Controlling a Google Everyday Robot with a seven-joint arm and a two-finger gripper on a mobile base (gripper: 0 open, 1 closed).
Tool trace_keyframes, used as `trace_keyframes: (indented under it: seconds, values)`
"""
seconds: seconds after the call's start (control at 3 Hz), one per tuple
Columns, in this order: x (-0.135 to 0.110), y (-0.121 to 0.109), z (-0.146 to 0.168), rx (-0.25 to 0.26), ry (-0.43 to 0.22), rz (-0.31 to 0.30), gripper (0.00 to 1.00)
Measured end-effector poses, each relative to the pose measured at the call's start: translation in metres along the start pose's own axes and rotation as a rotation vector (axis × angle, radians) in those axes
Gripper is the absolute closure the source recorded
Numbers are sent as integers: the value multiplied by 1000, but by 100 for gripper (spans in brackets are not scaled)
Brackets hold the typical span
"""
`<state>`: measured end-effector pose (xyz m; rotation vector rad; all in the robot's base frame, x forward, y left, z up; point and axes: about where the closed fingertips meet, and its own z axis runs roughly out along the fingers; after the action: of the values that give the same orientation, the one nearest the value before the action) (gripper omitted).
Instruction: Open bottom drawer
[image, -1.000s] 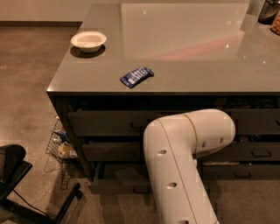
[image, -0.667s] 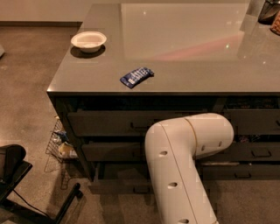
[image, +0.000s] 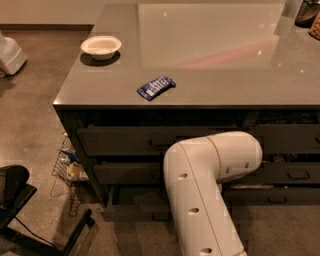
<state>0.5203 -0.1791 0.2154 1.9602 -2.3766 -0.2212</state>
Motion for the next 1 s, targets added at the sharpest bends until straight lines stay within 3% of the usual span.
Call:
trace_keyframes:
  seconds: [0.67, 1.0]
  values:
    - [12, 20, 15, -71, 23, 98, 64]
    - [12, 21, 8, -71, 24, 98, 88]
